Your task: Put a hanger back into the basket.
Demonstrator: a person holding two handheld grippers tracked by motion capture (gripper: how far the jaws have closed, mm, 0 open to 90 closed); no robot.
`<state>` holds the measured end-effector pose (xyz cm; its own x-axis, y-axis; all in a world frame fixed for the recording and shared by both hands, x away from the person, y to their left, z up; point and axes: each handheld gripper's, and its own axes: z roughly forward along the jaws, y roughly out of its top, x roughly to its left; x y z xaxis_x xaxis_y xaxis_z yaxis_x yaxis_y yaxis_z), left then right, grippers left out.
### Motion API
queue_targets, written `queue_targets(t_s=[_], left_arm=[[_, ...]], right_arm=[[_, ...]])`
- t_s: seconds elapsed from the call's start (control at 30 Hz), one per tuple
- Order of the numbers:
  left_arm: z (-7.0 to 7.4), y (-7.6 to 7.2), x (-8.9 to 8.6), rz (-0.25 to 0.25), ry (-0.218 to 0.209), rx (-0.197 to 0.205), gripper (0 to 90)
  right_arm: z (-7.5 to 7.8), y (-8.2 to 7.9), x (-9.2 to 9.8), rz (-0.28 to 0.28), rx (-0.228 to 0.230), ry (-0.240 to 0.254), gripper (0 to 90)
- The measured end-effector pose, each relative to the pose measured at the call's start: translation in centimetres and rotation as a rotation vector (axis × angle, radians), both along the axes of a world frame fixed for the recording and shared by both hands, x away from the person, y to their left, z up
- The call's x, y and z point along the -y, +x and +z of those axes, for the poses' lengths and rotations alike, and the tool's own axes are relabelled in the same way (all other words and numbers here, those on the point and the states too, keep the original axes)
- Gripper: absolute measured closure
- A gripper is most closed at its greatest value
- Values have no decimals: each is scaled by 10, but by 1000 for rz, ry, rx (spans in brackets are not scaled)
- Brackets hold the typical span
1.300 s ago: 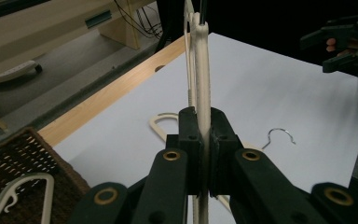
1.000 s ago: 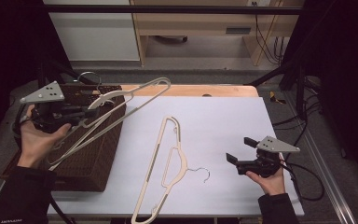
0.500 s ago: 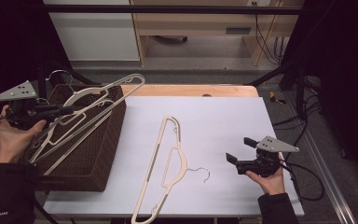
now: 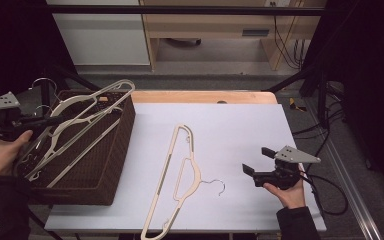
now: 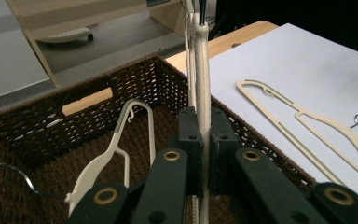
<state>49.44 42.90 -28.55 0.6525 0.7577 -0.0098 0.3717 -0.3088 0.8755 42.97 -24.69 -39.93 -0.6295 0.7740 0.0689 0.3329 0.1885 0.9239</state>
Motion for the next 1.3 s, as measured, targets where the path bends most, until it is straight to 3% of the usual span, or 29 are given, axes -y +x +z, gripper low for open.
queue_targets(t_s=[0.2,0.33,0.6,0.87,0.97,1.1,1.2,1.3], left_arm=[[-8,7,-6,37,39,-30,861],[-15,11,-11,62,31,-50,861],[-40,14,-16,104,36,-117,861],[-68,18,-6,124,62,-179,856],[-76,21,-4,164,89,-209,849],[-84,23,-4,260,173,-256,821],[-85,20,-10,298,154,-264,805],[-85,17,-16,346,169,-263,781]], right_arm=[[-1,0,0,1,-1,-3,85],[-1,0,0,0,1,-6,85],[-1,0,0,-1,0,-6,85],[-1,0,-1,0,-5,-5,85],[-1,0,-1,2,-4,-6,85],[-1,0,-1,3,-2,-8,85],[-1,0,-1,4,-3,-8,85],[-1,0,-2,5,-4,-6,84]])
